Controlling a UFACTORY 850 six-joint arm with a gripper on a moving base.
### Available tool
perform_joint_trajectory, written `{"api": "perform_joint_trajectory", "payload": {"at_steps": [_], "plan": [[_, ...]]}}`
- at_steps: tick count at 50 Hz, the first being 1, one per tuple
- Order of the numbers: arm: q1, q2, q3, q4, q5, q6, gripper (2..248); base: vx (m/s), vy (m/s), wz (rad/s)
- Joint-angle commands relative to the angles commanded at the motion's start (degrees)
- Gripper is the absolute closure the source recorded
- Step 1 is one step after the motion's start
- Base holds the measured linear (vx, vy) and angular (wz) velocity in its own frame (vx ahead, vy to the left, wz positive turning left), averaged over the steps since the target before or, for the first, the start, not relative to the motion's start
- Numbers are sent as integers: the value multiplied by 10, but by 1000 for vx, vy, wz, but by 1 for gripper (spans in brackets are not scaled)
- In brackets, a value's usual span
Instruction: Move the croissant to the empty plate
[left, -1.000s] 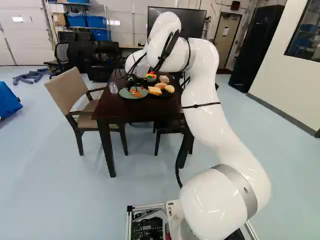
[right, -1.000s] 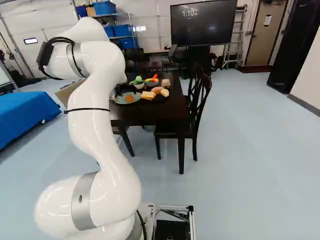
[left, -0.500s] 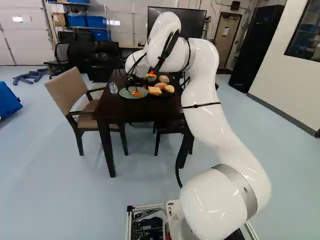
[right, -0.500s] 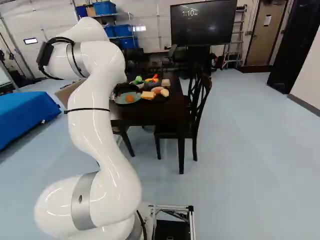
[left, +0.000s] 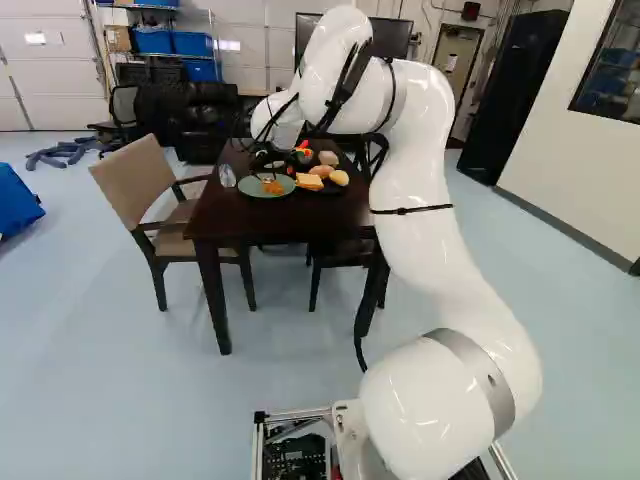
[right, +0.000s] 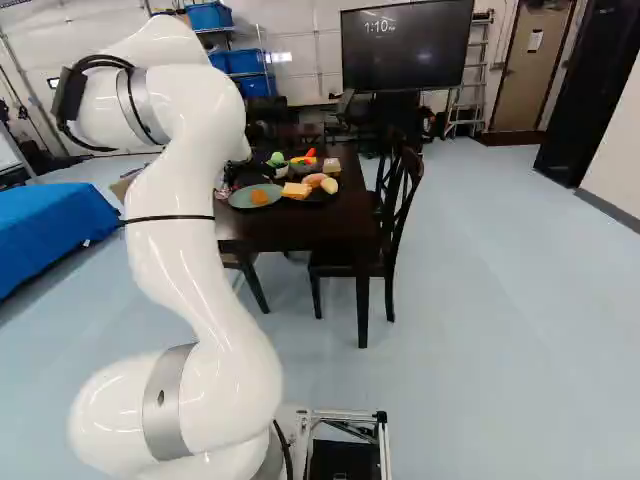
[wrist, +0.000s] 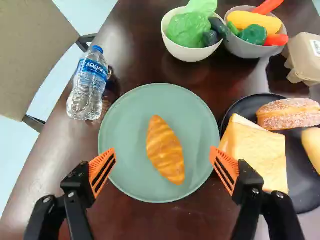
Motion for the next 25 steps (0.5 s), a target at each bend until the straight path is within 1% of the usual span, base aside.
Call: {"api": "perform_joint_trajectory", "payload": {"at_steps": [11, 25], "plan": [[-2, 42, 42, 0, 0, 0, 3, 0, 0, 0], [-11, 94, 92, 0, 0, 0, 3, 0, 0, 0]]}}
